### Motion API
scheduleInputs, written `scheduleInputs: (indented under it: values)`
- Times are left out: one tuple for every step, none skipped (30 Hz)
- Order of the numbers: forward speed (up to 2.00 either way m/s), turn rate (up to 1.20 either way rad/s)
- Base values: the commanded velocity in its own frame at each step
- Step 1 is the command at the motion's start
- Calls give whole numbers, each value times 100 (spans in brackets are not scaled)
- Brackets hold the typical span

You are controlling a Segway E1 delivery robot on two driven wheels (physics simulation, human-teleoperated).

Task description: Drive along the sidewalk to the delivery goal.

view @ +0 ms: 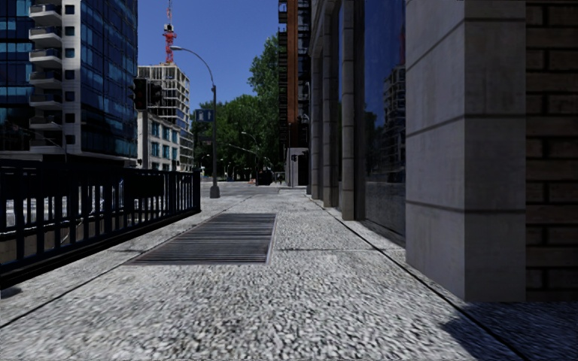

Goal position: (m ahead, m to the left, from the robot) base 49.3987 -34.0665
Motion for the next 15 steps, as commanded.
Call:
scheduleInputs:
  values:
    - [200,0]
    - [200,0]
    - [200,0]
    - [200,0]
    - [200,0]
    - [200,0]
    - [200,0]
    - [200,0]
    - [200,0]
    - [200,0]
    - [200,0]
    - [200,0]
    - [200,0]
    - [200,0]
    - [200,0]
